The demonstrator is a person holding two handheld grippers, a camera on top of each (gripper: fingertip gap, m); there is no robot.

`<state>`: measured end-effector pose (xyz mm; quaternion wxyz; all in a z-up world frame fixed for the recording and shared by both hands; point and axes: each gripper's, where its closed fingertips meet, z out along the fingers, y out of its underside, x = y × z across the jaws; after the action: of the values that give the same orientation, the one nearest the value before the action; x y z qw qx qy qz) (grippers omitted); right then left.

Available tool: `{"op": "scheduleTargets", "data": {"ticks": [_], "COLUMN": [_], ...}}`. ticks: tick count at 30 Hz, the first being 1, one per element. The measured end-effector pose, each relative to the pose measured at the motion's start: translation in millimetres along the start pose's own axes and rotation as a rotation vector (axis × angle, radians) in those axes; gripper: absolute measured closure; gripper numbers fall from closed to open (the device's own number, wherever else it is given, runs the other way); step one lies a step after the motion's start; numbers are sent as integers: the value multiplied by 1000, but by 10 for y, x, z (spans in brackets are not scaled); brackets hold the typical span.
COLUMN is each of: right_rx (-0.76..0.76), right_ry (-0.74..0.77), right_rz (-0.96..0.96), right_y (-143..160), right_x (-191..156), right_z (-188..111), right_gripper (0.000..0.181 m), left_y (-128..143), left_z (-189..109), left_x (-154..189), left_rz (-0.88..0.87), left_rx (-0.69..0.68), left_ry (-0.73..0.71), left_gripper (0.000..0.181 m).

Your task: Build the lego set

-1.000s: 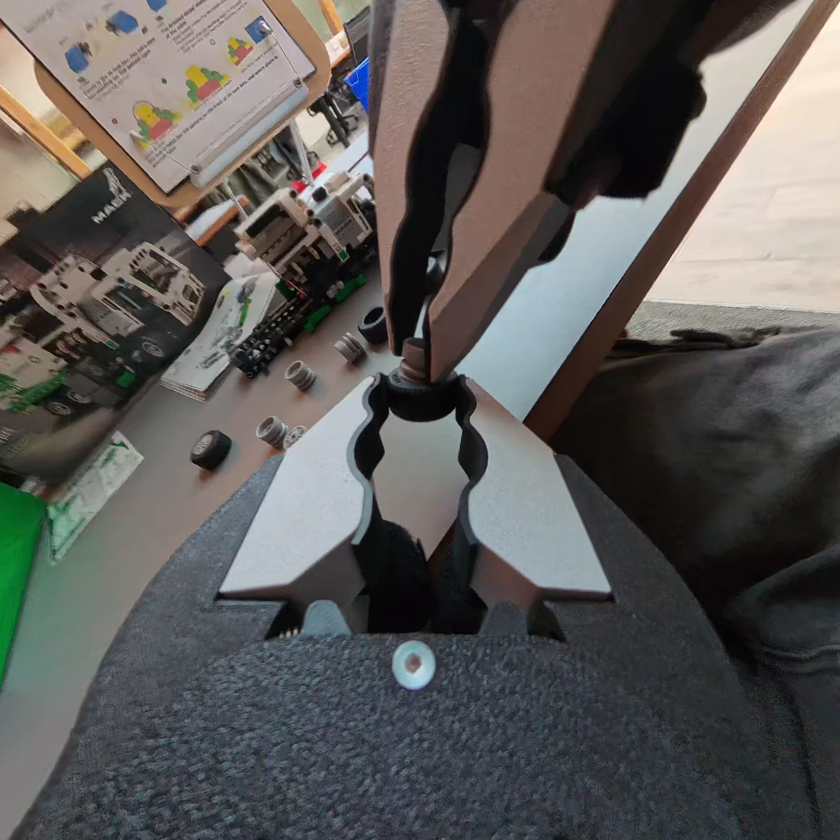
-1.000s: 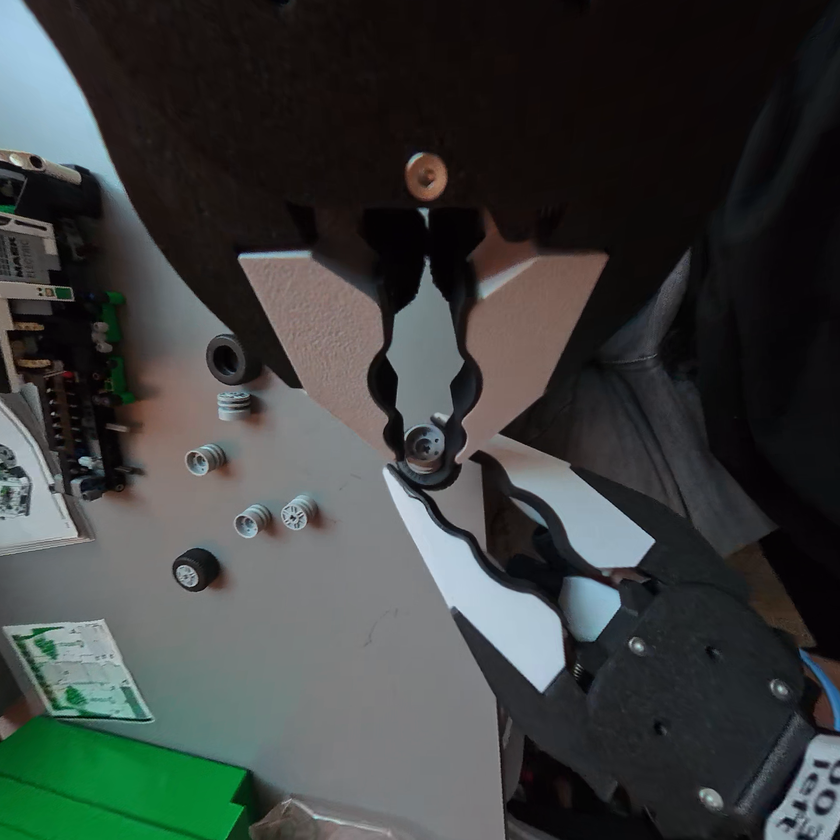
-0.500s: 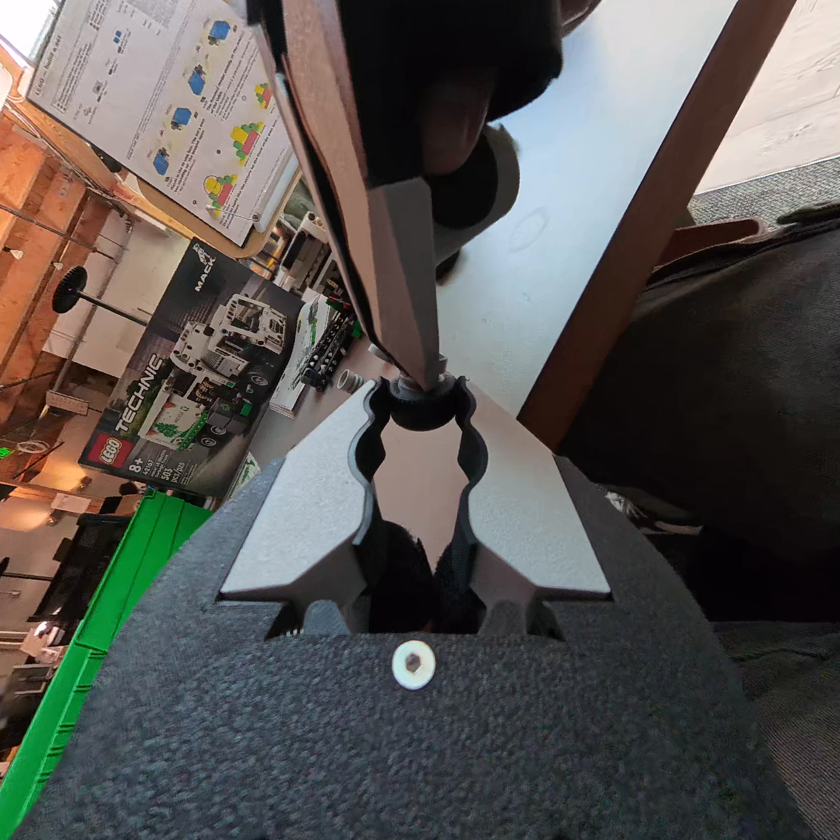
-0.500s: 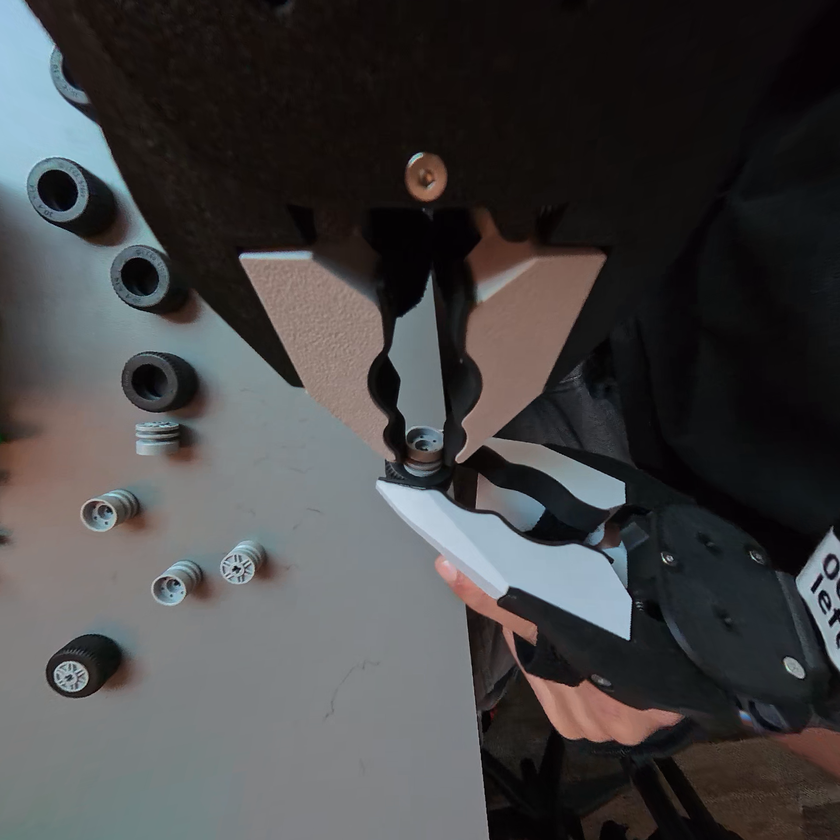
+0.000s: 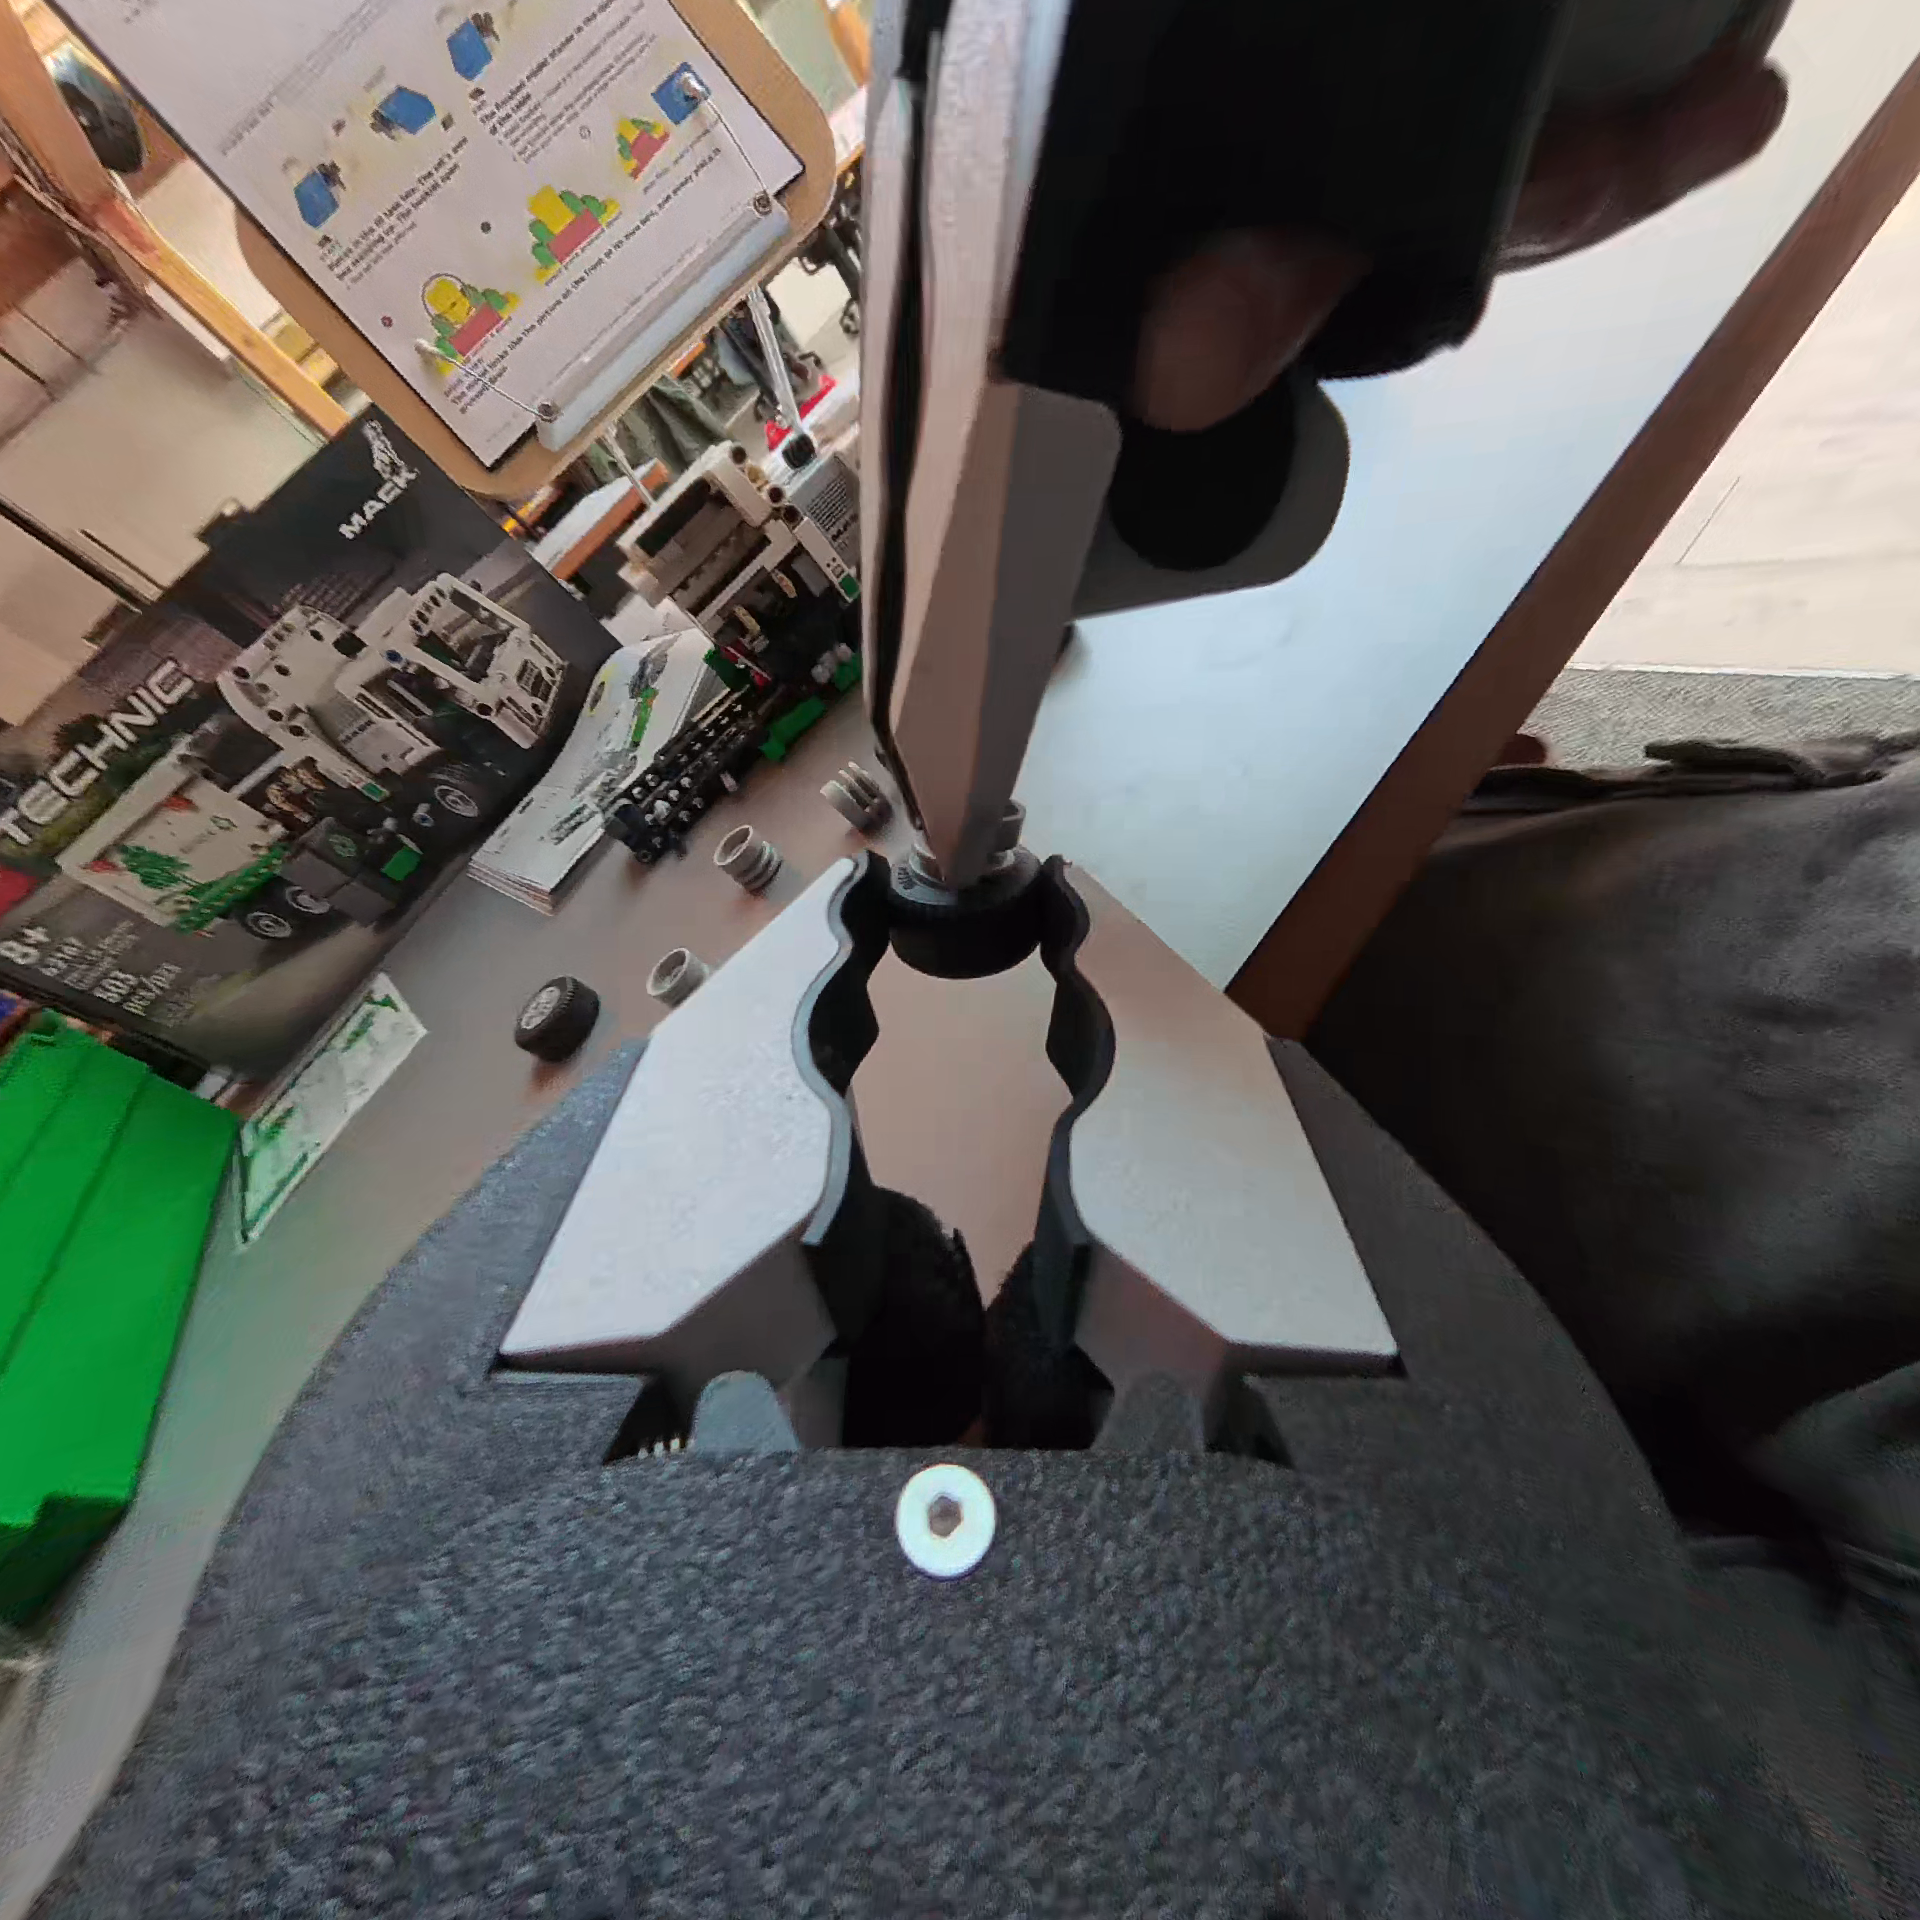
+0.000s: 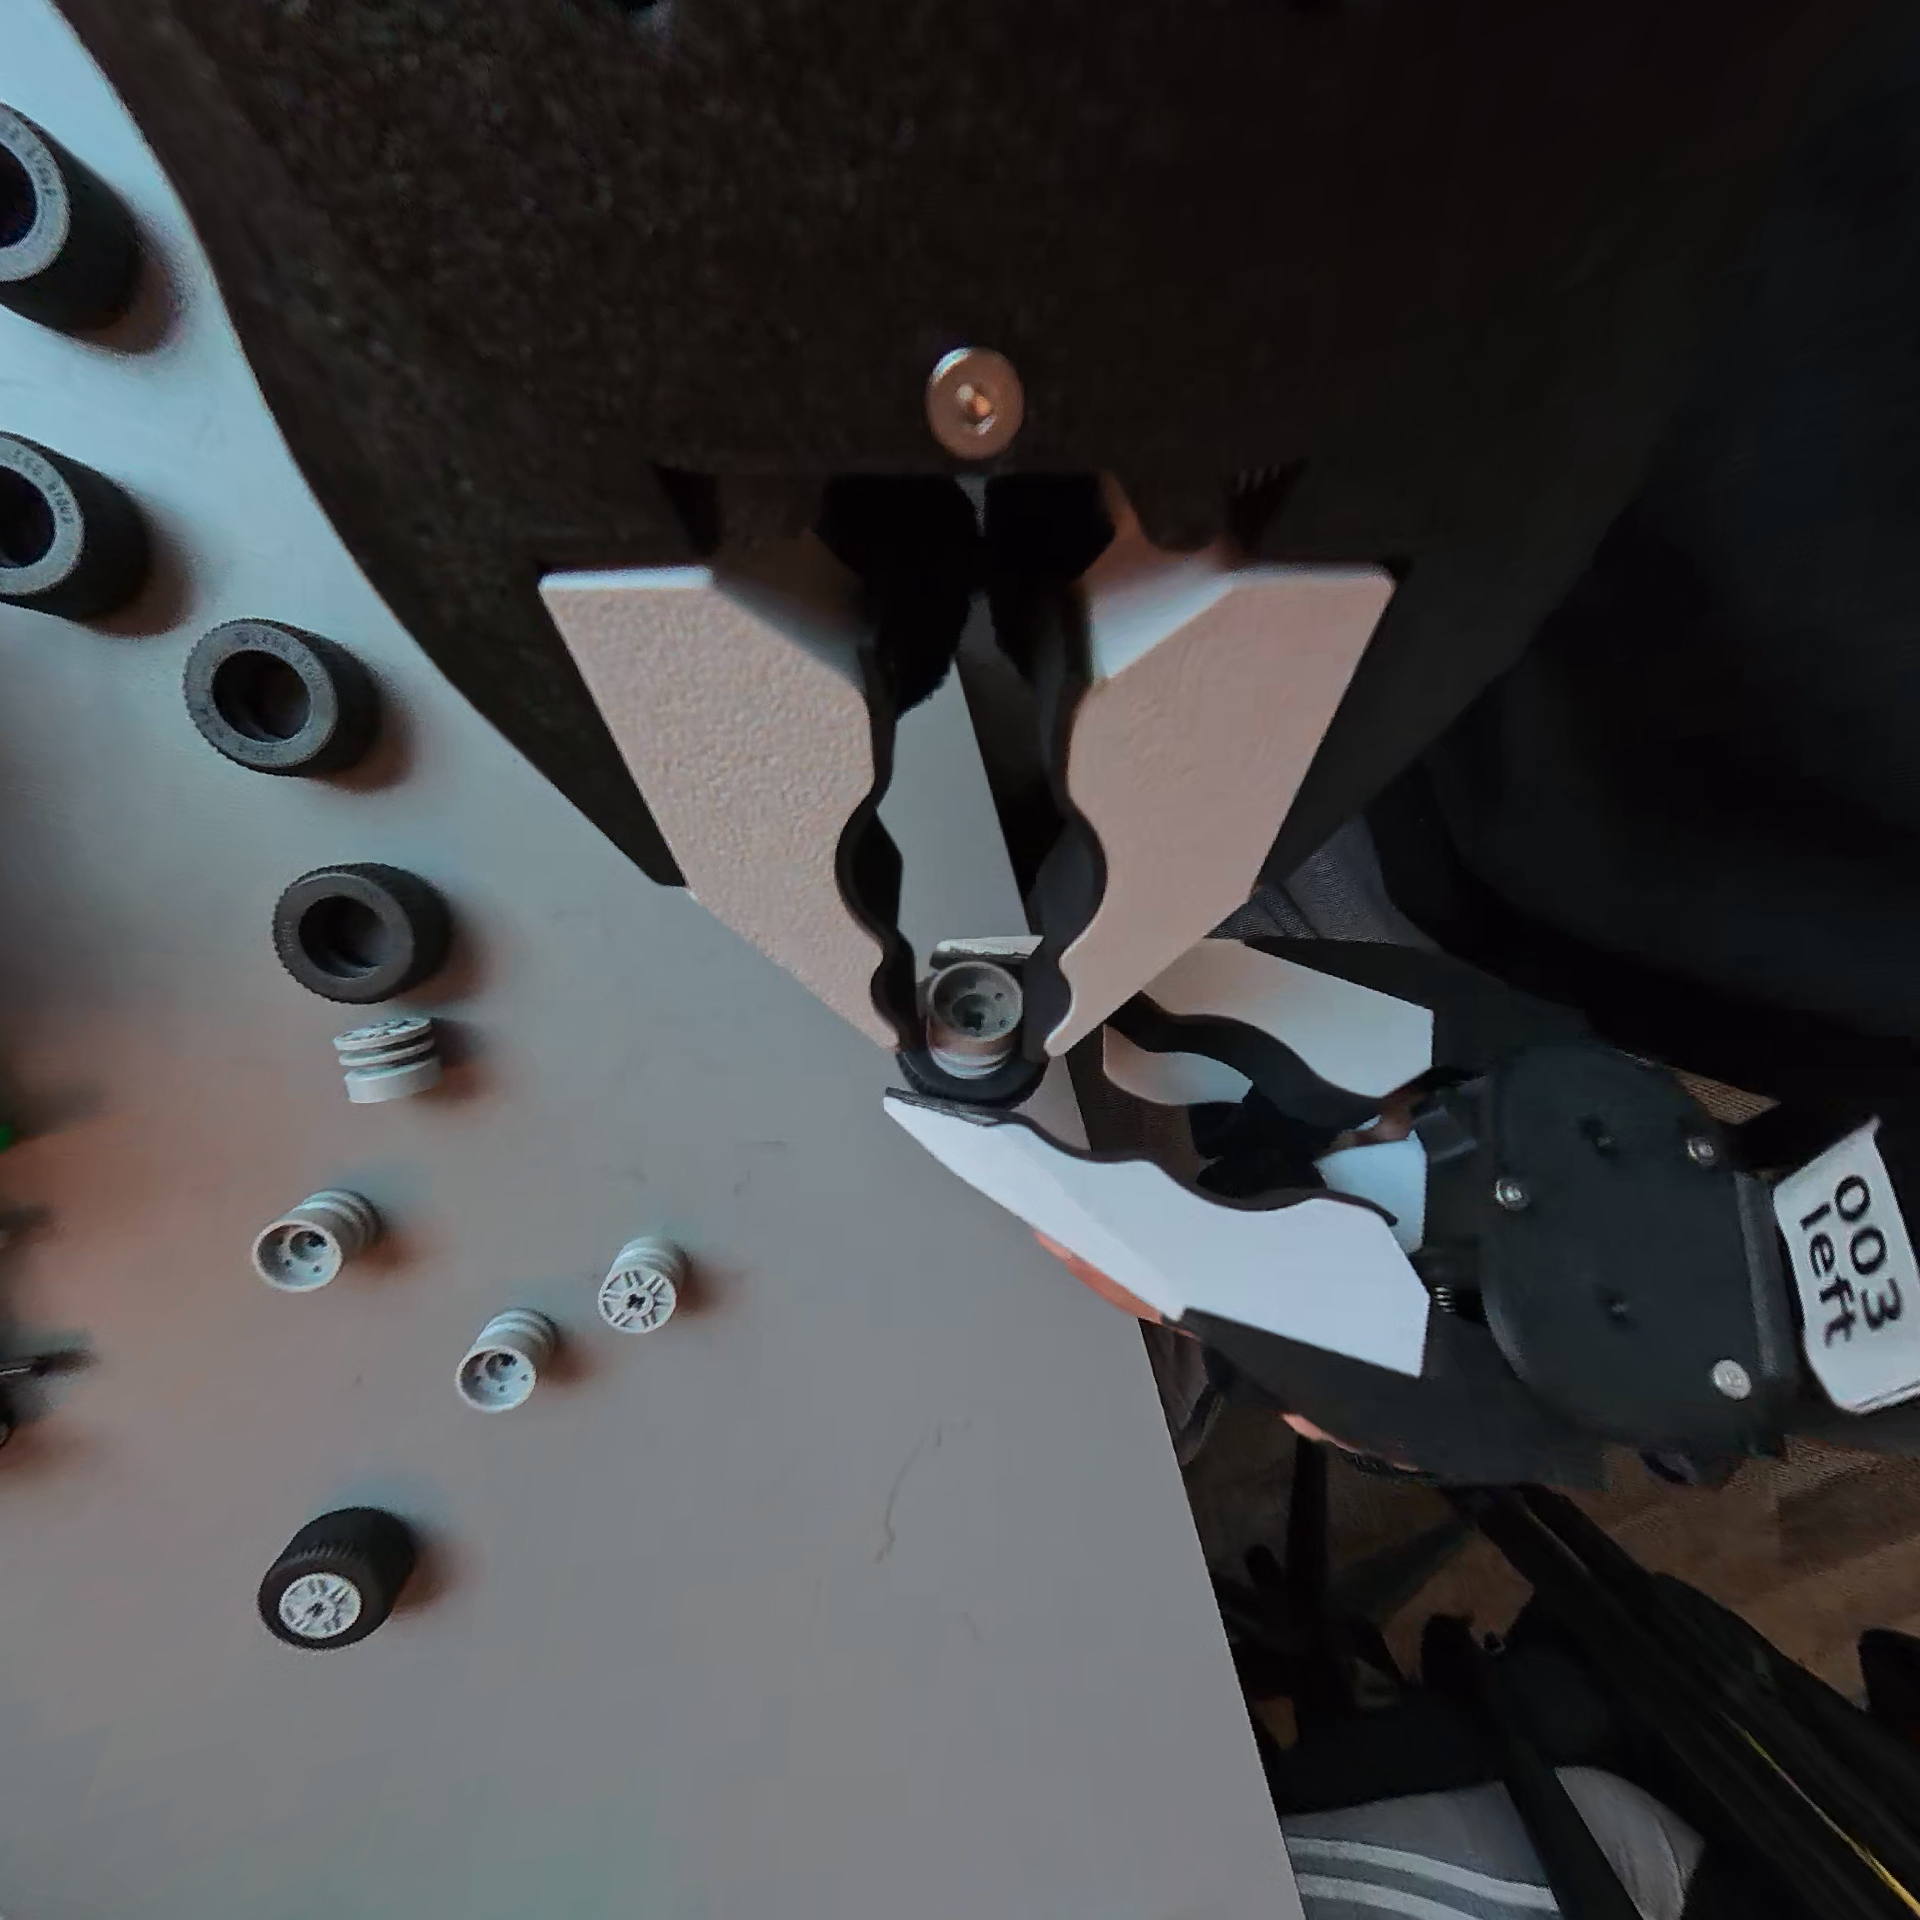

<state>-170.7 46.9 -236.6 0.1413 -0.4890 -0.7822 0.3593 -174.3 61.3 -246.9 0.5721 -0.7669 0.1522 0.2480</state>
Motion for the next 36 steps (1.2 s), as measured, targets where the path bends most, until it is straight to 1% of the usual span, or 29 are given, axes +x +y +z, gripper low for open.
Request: {"op": "scheduleTargets", "data": {"ticks": [1,4,6,7,8,11,12,14,17,21,22,24,27,29,31,33,36], "right_rx": [13,61,87,93,103,91,68,43,30,-23,-39,-60,-79,-80,-47,-13,53], "right_ry": [6,40,35,25,0,-124,-166,-202,-206,-251,-247,-247,-270,-292,-303,-320,-302], "right_rz": [-25,-156,-309,-398,-478,-603,-627,-696,-788,-837,-848,-857,-792,-713,-613,-490,-336], "right_y": [-11,-48,-34,-11,11,56,76,82,31,57,74,96,111,119,98,76,38], "right_x": [-6,-28,-85,-113,-158,-283,-322,-374,-408,-476,-471,-461,-441,-419,-380,-343,-264], "right_z": [-3,-37,-82,-117,-166,-301,-323,-331,-311,-253,-230,-203,-195,-168,-141,-121,-115], "right_gripper": [162,160,156,154,153,160,160,161,162,163,170,171,174,174,174,175,175], "left_y": [-3,-32,-86,-120,-138,-190,-211,-249,-261,-276,-284,-272,-257,-229,-204,-173,-152], "left_z": [0,-17,-51,-78,-111,-229,-259,-313,-347,-352,-355,-349,-340,-316,-285,-250,-181], "left_x": [11,40,74,121,186,225,209,233,314,360,367,375,386,384,352,307,233], "left_rz": [-39,-152,-196,-218,-251,-320,-325,-312,-277,-293,-294,-293,-302,-284,-275,-236,-186], "left_rx": [7,36,78,107,125,183,197,206,200,198,200,189,178,163,152,137,111], "left_ry": [20,91,160,225,310,452,466,505,537,553,556,554,554,531,494,437,322], "left_gripper": [153,153,153,152,152,153,153,153,153,153,153,153,153,153,153,153,153]}}
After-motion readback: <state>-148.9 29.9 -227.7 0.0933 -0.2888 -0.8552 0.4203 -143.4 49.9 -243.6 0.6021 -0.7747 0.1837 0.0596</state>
